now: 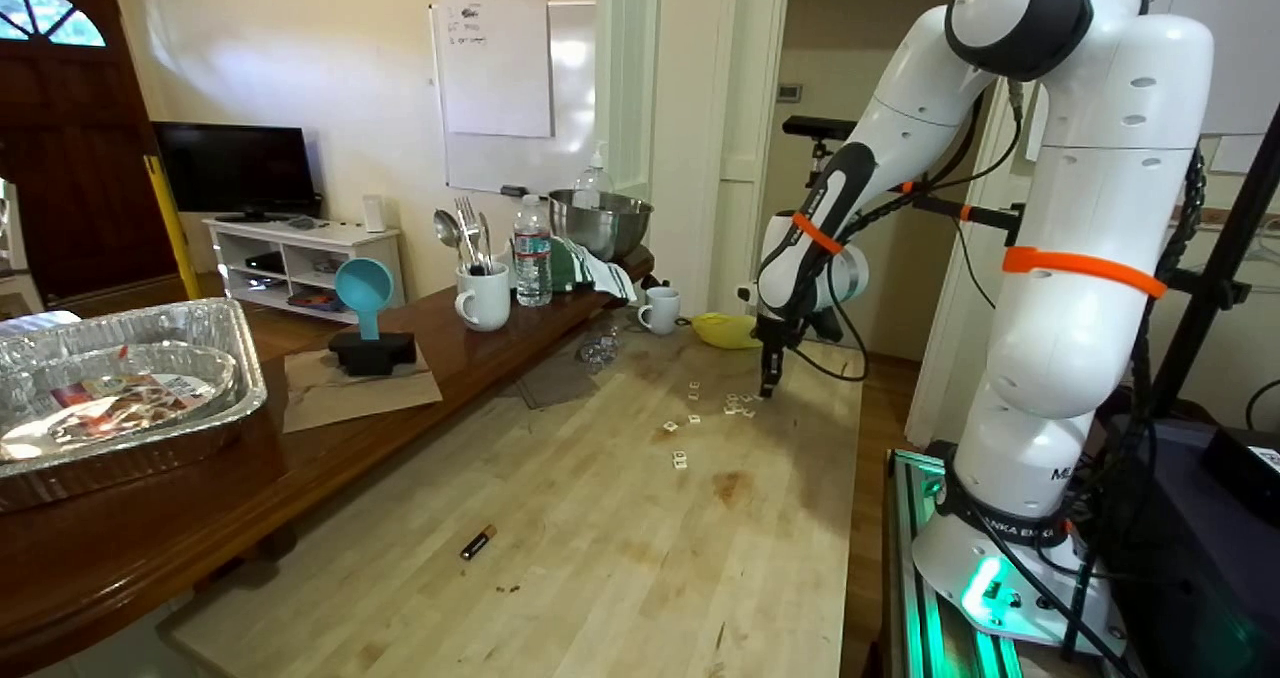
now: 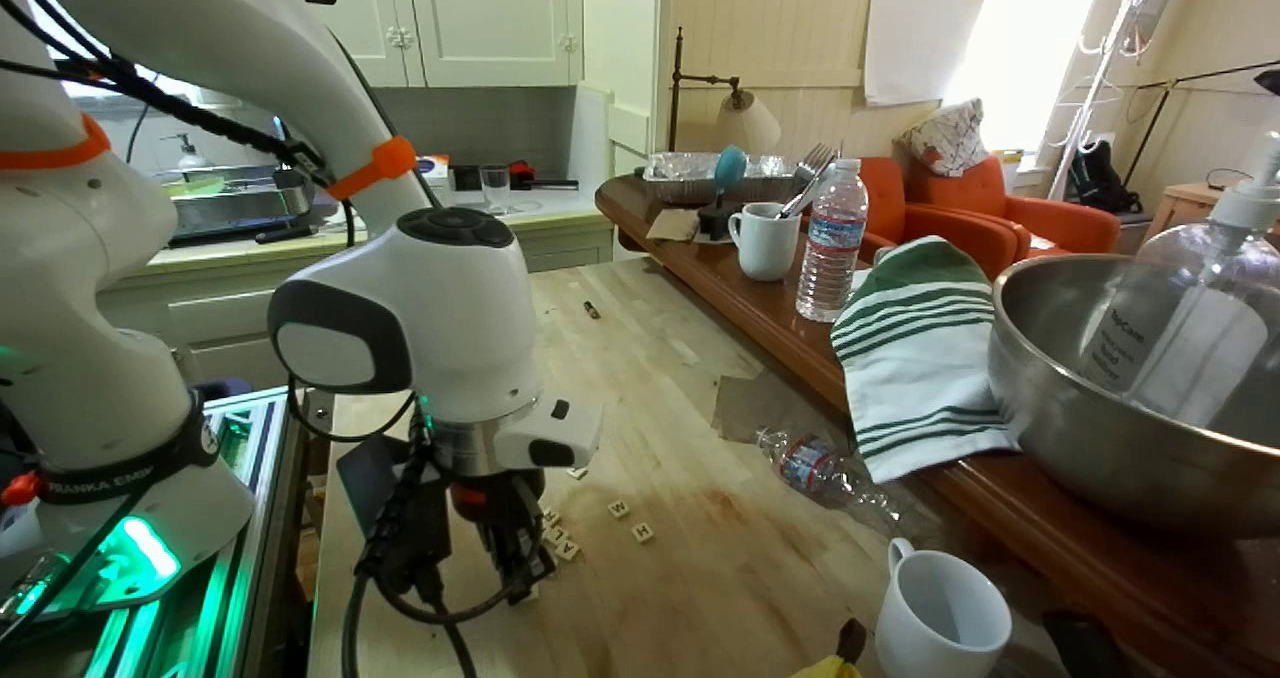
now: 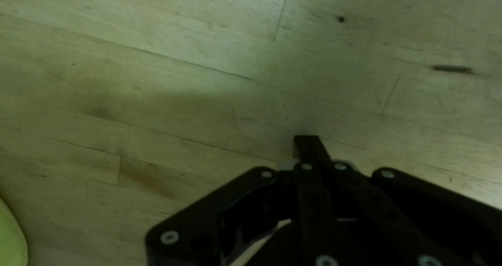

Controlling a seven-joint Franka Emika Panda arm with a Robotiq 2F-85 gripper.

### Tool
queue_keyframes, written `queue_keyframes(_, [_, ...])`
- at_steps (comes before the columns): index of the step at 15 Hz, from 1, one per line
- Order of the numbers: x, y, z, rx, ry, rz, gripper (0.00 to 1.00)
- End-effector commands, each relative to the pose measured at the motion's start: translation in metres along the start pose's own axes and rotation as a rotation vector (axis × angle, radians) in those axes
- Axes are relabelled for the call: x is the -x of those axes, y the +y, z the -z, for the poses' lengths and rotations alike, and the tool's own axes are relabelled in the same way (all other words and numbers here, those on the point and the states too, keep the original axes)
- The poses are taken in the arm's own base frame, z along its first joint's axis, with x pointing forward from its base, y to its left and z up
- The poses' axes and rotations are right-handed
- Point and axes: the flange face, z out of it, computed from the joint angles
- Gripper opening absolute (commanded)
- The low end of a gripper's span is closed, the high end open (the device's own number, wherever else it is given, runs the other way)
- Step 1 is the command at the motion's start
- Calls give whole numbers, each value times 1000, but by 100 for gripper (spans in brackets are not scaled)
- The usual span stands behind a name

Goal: Take two letter blocks out of the line and replace them with one letter block

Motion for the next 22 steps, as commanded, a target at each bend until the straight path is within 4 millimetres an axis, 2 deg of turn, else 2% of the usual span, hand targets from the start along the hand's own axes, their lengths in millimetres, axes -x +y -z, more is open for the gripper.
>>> queue_keyframes(1, [3,-16,-18,-74,-62,-10,0])
queue_keyframes(4, [1,-25,-18,-100,-81,-11,0])
queue_keyframes(5, [11,-41,-18,-109,-89,-15,0])
queue_keyframes(6, [1,-32,-19,-118,-104,-35,0])
queue_keyframes(8, [-3,-35,-20,-134,-130,-72,0])
queue_keyframes(9, [7,-49,-20,-131,-138,-98,0])
queue_keyframes(10, [5,-50,-20,-135,-142,-114,0])
queue_keyframes(11, [-8,-40,-21,-140,-147,-135,0])
queue_keyframes(13, [-10,-44,-20,-148,-157,-161,0])
queue_keyframes(14, [-1,-57,-21,-150,-161,-175,0])
queue_keyframes(15, [-3,-58,-22,-150,-164,-186,0])
queue_keyframes(16, [-14,-51,-23,-158,-170,-194,0])
queue_keyframes(18, [-17,-57,-23,-165,-182,-210,0])
queue_keyframes(19, [-10,-68,-23,-167,-188,-220,0])
queue_keyframes(22, [-28,-71,-24,-172,-204,-242,0])
